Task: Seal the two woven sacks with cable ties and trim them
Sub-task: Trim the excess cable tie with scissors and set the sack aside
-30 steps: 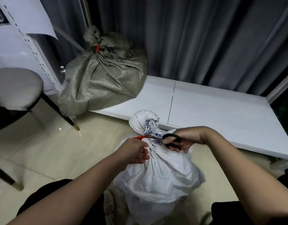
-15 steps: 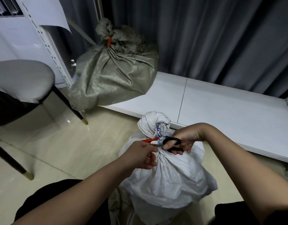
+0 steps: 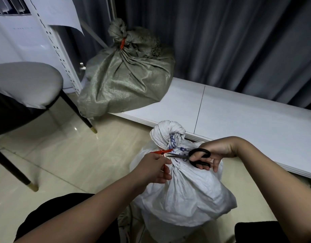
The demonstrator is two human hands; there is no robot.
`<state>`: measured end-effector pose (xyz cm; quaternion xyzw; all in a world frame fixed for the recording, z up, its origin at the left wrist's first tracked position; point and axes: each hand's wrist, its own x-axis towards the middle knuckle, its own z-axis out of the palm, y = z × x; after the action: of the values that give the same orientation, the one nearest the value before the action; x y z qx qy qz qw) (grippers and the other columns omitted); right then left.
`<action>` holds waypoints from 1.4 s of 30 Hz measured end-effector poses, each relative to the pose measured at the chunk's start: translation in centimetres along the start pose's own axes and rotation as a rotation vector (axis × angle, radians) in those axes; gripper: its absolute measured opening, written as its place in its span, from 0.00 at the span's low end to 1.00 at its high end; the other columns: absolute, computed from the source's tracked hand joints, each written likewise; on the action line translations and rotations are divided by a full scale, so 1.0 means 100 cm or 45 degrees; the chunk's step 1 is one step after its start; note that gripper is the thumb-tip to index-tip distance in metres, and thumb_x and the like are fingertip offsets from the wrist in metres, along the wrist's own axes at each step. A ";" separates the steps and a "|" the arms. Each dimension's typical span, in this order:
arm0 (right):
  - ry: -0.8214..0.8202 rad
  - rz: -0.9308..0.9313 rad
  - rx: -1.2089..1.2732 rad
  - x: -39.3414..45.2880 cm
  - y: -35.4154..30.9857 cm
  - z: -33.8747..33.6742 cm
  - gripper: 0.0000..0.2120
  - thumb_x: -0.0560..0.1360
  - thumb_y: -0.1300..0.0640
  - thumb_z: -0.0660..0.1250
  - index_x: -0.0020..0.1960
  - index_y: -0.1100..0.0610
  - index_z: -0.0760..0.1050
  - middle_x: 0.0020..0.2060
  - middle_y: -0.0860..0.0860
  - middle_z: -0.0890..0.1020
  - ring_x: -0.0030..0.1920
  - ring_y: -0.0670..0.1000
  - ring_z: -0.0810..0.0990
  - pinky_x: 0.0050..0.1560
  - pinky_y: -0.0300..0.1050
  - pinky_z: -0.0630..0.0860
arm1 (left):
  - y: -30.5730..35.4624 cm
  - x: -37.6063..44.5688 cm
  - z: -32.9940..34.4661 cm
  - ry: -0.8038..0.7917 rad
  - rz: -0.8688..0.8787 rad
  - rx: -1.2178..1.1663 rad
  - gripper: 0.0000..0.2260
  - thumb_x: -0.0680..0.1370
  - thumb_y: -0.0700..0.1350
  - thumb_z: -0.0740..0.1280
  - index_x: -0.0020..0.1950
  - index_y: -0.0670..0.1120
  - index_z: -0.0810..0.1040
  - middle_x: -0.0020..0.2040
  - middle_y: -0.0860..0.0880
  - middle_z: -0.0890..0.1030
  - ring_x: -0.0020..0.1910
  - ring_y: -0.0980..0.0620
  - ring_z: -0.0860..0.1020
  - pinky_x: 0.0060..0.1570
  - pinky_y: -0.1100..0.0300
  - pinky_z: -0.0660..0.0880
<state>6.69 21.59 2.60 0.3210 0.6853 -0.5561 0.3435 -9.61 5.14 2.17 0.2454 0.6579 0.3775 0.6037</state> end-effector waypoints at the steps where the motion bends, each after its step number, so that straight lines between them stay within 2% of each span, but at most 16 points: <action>1: -0.002 -0.014 0.017 -0.001 0.000 0.000 0.20 0.64 0.34 0.65 0.37 0.52 0.75 0.27 0.46 0.74 0.35 0.48 0.70 0.34 0.38 0.74 | 0.000 0.000 0.000 -0.002 -0.001 -0.002 0.08 0.80 0.40 0.59 0.44 0.43 0.76 0.25 0.50 0.76 0.24 0.55 0.79 0.30 0.64 0.75; 6: 0.010 -0.015 -0.029 0.007 -0.010 0.006 0.19 0.62 0.35 0.66 0.36 0.51 0.75 0.30 0.47 0.75 0.36 0.48 0.72 0.38 0.39 0.73 | 0.000 -0.001 0.003 -0.016 0.002 0.011 0.08 0.79 0.40 0.59 0.44 0.43 0.76 0.29 0.48 0.76 0.25 0.54 0.79 0.30 0.64 0.75; 12: 0.096 -0.024 -0.055 0.015 -0.015 0.006 0.17 0.67 0.39 0.65 0.36 0.53 0.74 0.27 0.46 0.75 0.34 0.48 0.72 0.36 0.38 0.70 | 0.001 0.001 0.001 -0.010 0.006 0.016 0.08 0.79 0.40 0.60 0.42 0.43 0.77 0.26 0.50 0.75 0.24 0.55 0.78 0.28 0.65 0.74; 16: 0.095 -0.072 -0.024 0.019 -0.013 0.003 0.16 0.67 0.40 0.67 0.37 0.54 0.74 0.27 0.46 0.75 0.31 0.46 0.70 0.33 0.37 0.65 | 0.000 0.000 -0.001 -0.016 0.019 0.049 0.10 0.80 0.39 0.59 0.42 0.43 0.77 0.25 0.50 0.74 0.22 0.56 0.76 0.25 0.67 0.73; 21: 0.006 -0.060 -0.069 0.022 -0.014 -0.005 0.19 0.62 0.35 0.68 0.38 0.50 0.75 0.31 0.48 0.73 0.34 0.48 0.66 0.32 0.38 0.58 | -0.003 -0.001 0.001 0.002 0.021 0.031 0.11 0.80 0.38 0.57 0.43 0.42 0.78 0.23 0.51 0.73 0.21 0.56 0.75 0.24 0.67 0.72; 26: -0.084 0.001 -0.080 0.025 -0.014 -0.013 0.21 0.63 0.35 0.67 0.40 0.52 0.74 0.30 0.46 0.73 0.30 0.44 0.64 0.27 0.36 0.53 | -0.005 -0.002 0.005 0.040 0.025 0.001 0.11 0.80 0.38 0.56 0.45 0.42 0.77 0.25 0.50 0.73 0.20 0.57 0.74 0.24 0.67 0.72; 30: -0.105 0.037 -0.014 0.029 -0.009 -0.016 0.22 0.62 0.34 0.66 0.40 0.54 0.73 0.28 0.46 0.73 0.25 0.43 0.62 0.22 0.33 0.52 | -0.006 -0.002 0.007 0.023 0.019 0.002 0.12 0.81 0.39 0.56 0.44 0.43 0.78 0.23 0.51 0.73 0.20 0.57 0.75 0.24 0.67 0.71; 35: -0.095 -0.020 0.005 0.030 -0.008 -0.016 0.21 0.63 0.35 0.66 0.38 0.54 0.71 0.28 0.47 0.70 0.26 0.44 0.59 0.24 0.34 0.52 | -0.006 -0.001 0.005 0.014 0.027 0.029 0.12 0.81 0.38 0.56 0.43 0.42 0.77 0.22 0.53 0.72 0.19 0.57 0.74 0.23 0.68 0.71; 39: -0.056 -0.049 0.005 0.034 -0.008 -0.015 0.21 0.63 0.36 0.68 0.39 0.54 0.72 0.29 0.49 0.70 0.27 0.45 0.62 0.25 0.33 0.57 | -0.008 -0.003 0.004 0.006 0.034 0.047 0.12 0.81 0.38 0.56 0.43 0.42 0.77 0.22 0.52 0.72 0.19 0.57 0.73 0.24 0.68 0.71; 42: -0.048 -0.073 0.023 0.034 -0.009 -0.016 0.21 0.63 0.37 0.68 0.40 0.55 0.72 0.29 0.49 0.71 0.26 0.44 0.61 0.25 0.32 0.58 | -0.008 -0.002 0.005 0.021 0.040 0.040 0.13 0.81 0.38 0.55 0.43 0.42 0.77 0.22 0.52 0.72 0.19 0.57 0.73 0.23 0.68 0.70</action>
<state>3.82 23.18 0.49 0.2938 0.6825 -0.5778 0.3376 -9.04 4.65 1.67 0.2622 0.6647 0.3787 0.5882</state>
